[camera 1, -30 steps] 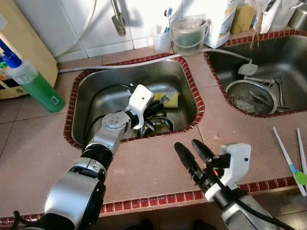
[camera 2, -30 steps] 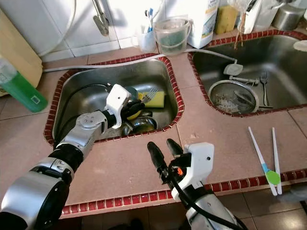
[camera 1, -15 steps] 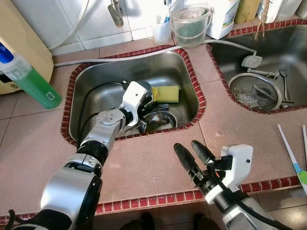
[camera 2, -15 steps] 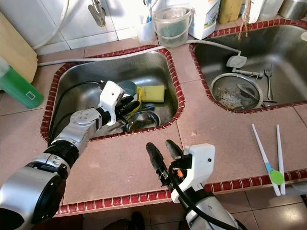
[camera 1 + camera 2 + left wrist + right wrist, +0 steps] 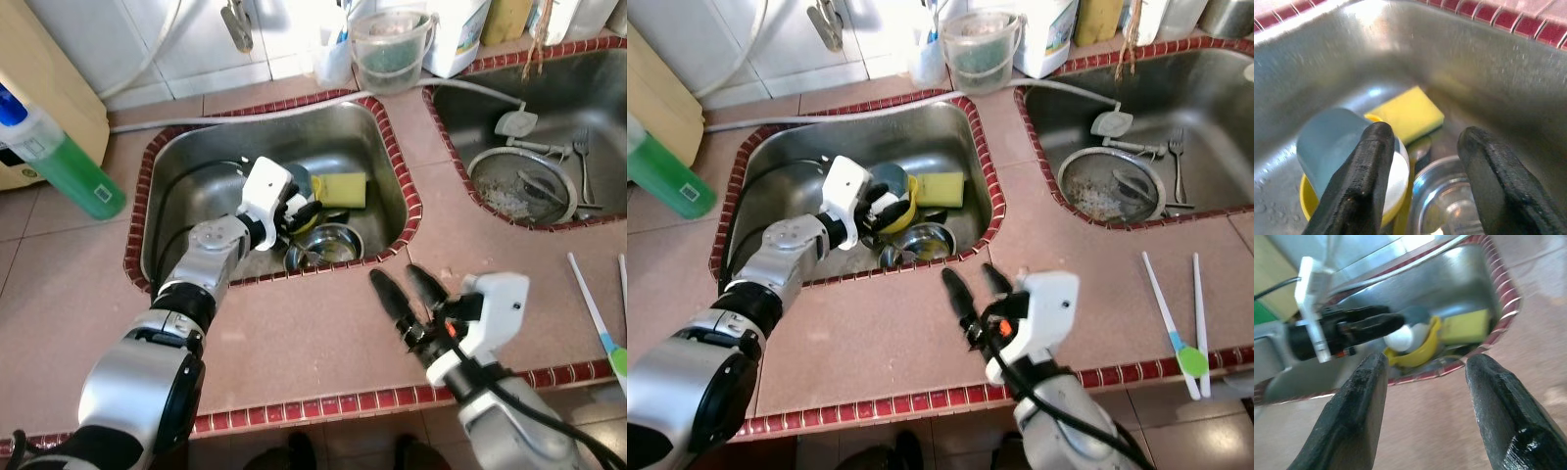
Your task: Kitchen organization
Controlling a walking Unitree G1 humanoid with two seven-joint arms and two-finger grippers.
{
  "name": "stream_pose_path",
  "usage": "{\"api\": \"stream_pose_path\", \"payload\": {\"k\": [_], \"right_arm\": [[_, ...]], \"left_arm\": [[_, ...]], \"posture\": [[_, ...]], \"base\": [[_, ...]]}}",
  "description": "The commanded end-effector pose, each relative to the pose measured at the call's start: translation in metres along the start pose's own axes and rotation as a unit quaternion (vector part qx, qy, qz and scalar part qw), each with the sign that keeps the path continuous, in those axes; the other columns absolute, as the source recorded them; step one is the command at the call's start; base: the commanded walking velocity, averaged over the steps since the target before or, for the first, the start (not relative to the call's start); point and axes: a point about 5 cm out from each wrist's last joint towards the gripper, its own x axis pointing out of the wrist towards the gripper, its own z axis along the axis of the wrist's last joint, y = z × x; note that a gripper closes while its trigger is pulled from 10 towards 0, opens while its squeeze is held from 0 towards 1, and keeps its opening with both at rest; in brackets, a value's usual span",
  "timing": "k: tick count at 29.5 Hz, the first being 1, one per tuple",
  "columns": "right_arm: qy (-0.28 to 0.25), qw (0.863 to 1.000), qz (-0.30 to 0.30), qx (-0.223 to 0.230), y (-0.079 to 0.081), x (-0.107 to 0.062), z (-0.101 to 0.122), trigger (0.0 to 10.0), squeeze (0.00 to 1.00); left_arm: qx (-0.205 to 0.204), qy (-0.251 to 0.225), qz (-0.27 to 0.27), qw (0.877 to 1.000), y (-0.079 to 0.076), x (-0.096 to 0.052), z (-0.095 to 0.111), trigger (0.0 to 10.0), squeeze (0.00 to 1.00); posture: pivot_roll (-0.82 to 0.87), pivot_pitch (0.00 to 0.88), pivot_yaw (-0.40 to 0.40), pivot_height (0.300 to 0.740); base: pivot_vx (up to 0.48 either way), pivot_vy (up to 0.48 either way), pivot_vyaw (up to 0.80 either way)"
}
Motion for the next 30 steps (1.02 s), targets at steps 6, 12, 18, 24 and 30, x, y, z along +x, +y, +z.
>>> {"api": "stream_pose_path", "payload": {"k": [6,12,18,24,30], "right_arm": [[-0.019,0.999,-0.041,-0.025,-0.016,0.016,0.001,10.0,0.0],[-0.053,0.996,-0.057,-0.044,-0.031,0.041,0.01,10.0,0.0],[-0.064,0.995,-0.057,-0.055,-0.036,0.055,0.013,10.0,0.0],[-0.064,0.994,-0.065,-0.065,-0.041,0.064,0.008,10.0,0.0],[-0.061,0.991,-0.084,-0.09,-0.048,0.066,0.002,10.0,0.0]], "left_arm": [[-0.021,-0.027,0.053,0.998,0.013,-0.015,-0.006,10.0,0.0],[-0.029,-0.065,0.118,0.991,0.026,-0.032,0.002,10.0,0.0],[-0.034,-0.079,0.159,0.983,0.032,-0.043,0.005,10.0,0.0],[-0.034,-0.089,0.198,0.976,0.028,-0.054,0.009,10.0,0.0],[-0.041,-0.088,0.219,0.971,0.026,-0.063,0.006,10.0,0.0]], "posture": [[-0.15,0.172,0.129,0.74],[-0.1,0.115,0.083,0.74],[-0.07,0.087,0.059,0.74],[-0.06,0.069,0.052,0.74],[-0.06,0.052,0.047,0.74]], "base": [[0.0,0.0,0.0],[0.0,0.0,0.0],[0.0,0.0,0.0],[0.0,0.0,0.0],[0.0,0.0,0.0]]}}
